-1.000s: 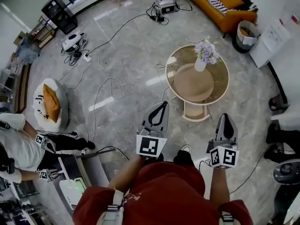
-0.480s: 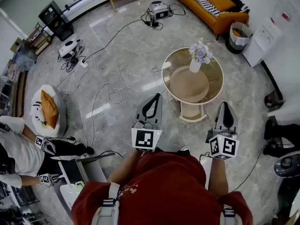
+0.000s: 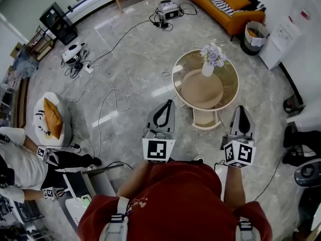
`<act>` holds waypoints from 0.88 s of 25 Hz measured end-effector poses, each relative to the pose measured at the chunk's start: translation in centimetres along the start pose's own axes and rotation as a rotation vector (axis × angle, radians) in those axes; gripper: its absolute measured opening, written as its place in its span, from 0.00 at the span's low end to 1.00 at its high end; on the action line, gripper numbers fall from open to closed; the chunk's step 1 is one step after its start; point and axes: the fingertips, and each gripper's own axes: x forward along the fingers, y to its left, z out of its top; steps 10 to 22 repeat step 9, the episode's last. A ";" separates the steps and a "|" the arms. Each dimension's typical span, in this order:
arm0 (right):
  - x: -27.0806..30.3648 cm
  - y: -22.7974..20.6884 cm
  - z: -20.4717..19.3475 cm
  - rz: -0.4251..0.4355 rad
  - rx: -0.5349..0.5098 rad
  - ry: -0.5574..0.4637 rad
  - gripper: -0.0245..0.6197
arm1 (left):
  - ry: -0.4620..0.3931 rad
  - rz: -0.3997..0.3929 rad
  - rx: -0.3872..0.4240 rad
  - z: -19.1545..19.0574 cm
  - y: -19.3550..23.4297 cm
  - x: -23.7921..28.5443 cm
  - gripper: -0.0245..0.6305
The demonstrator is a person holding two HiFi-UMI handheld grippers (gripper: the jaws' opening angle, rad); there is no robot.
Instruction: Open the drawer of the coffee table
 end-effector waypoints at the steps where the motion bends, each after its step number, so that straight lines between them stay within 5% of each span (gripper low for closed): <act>1: 0.0 -0.1 0.0 -0.001 -0.001 -0.001 0.07 | -0.008 -0.001 -0.002 0.1 -0.1 0.1 0.06; 22: 0.7 -1.5 0.7 0.003 -0.007 -0.008 0.07 | 0.028 -0.005 -0.002 0.0 -1.6 1.2 0.06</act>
